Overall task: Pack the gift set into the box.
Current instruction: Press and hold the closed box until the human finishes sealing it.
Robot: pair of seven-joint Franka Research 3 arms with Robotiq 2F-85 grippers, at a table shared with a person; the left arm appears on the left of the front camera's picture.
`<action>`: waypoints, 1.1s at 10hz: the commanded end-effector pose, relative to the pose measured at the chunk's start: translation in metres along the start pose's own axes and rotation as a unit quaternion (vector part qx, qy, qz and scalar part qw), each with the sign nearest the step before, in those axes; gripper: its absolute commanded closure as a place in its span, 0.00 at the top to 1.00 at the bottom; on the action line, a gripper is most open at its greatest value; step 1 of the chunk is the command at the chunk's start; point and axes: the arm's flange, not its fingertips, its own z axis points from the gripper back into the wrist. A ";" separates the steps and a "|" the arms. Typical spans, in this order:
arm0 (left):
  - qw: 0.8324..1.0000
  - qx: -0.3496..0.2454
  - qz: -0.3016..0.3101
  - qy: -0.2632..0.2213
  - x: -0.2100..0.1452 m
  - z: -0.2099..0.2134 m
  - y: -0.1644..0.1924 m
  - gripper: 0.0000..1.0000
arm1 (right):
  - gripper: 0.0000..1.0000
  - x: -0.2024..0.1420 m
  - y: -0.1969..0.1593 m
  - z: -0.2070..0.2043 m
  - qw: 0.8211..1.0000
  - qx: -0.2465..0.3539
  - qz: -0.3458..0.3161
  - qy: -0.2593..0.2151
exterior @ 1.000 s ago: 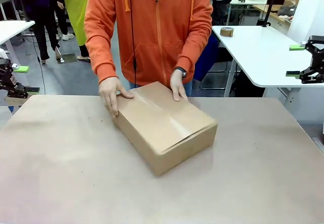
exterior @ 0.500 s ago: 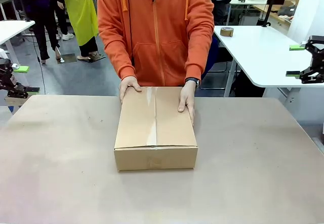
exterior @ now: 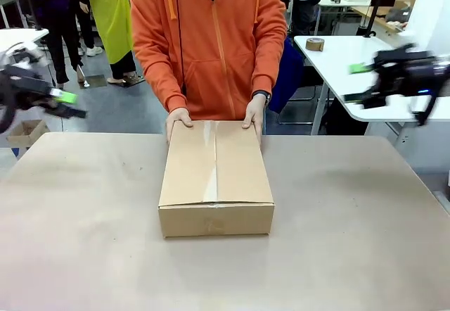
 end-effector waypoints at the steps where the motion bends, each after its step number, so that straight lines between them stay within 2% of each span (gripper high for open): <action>1: 0.992 0.056 -0.116 -0.012 -0.010 -0.084 -0.031 1.00 | 1.00 0.006 -0.022 -0.068 0.989 0.042 0.108 0.096; 2: 0.987 0.036 -0.154 -0.011 -0.019 -0.106 -0.037 1.00 | 1.00 -0.004 -0.031 -0.096 0.975 0.021 0.176 0.133; 3: 0.990 0.030 -0.136 -0.031 -0.022 -0.098 -0.030 1.00 | 1.00 -0.006 -0.043 -0.092 0.978 0.012 0.177 0.114; 4: 0.992 0.036 -0.116 0.022 0.010 -0.095 -0.037 1.00 | 1.00 -0.005 -0.016 -0.106 0.987 0.031 0.106 0.119; 6: 0.992 0.036 -0.116 0.022 0.010 -0.095 -0.037 1.00 | 1.00 -0.005 -0.016 -0.106 0.987 0.031 0.106 0.119; 7: 0.991 0.042 -0.129 0.012 -0.002 -0.112 -0.038 1.00 | 1.00 -0.009 -0.031 -0.117 0.981 0.026 0.135 0.138; 8: 0.985 0.017 -0.171 -0.011 0.000 -0.136 -0.034 1.00 | 1.00 -0.002 -0.030 -0.139 0.932 -0.021 0.340 0.120; 9: 0.977 -0.027 -0.210 -0.030 0.003 -0.149 -0.037 1.00 | 1.00 0.001 -0.029 -0.155 0.894 0.044 0.438 0.085; 10: 0.971 0.008 -0.235 -0.050 0.006 -0.153 -0.037 1.00 | 1.00 0.003 -0.033 -0.165 0.850 0.019 0.524 0.059; 11: 0.963 0.030 -0.261 -0.055 0.006 -0.164 -0.036 1.00 | 1.00 0.007 -0.042 -0.175 0.824 -0.012 0.566 0.027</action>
